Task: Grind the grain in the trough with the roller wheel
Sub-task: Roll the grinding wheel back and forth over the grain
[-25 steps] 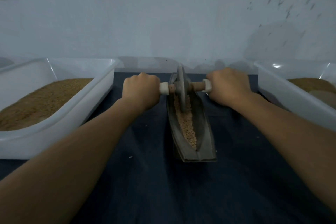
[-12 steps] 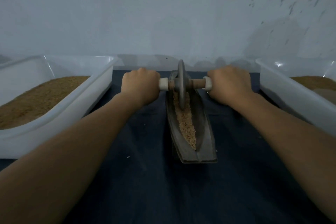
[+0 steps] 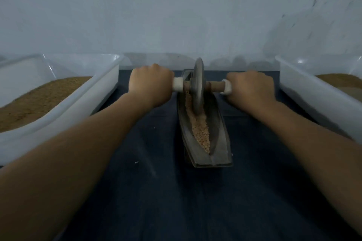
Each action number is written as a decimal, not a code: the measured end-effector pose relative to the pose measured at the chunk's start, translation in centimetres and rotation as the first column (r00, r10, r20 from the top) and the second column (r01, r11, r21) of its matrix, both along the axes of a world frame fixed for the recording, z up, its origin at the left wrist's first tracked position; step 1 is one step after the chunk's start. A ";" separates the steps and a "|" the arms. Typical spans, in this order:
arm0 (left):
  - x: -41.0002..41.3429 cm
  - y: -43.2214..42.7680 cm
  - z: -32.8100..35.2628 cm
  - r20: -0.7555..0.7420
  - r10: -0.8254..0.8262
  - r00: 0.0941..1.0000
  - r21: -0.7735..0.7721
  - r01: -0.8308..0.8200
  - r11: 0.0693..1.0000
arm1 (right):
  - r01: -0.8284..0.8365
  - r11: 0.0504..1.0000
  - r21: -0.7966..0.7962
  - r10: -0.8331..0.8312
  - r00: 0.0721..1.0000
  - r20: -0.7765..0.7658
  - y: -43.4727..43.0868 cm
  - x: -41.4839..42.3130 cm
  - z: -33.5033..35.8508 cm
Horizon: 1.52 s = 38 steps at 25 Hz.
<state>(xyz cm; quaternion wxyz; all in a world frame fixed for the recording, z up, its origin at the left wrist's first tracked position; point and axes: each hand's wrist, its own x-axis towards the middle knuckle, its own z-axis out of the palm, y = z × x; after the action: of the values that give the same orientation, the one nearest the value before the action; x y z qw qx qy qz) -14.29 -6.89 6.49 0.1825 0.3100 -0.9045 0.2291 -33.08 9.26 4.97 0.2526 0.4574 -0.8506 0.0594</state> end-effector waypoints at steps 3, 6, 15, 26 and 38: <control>-0.9 0.2 1.0 0.030 0.033 0.999 0.024 -0.034 0.999 | 0.012 0.997 0.077 -0.023 0.990 0.139 -0.8 -0.4 0.8; 3.4 1.6 -1.0 -0.052 -0.085 0.995 -0.031 0.083 0.996 | -0.121 0.993 0.009 0.121 0.984 -0.129 3.3 0.8 0.0; 0.1 0.2 -0.2 -0.036 0.026 0.999 0.088 -0.023 0.996 | 0.002 0.997 0.071 -0.004 1.000 0.031 -0.3 1.2 1.6; 1.2 1.1 -1.4 -0.055 -0.066 0.996 -0.094 0.061 0.994 | -0.018 0.999 0.033 0.021 0.997 -0.073 1.6 2.3 -0.1; 5.2 2.5 -1.4 -0.092 -0.270 0.958 -0.181 0.250 0.951 | -0.173 0.985 -0.021 0.161 0.953 -0.257 5.9 3.6 -0.3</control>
<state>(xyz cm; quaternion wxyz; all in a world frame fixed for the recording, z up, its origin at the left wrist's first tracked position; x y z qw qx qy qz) -9.07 -4.35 5.05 0.2886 0.1843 -0.9029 0.2599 -29.48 15.14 4.65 0.3635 0.5260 -0.7679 0.0397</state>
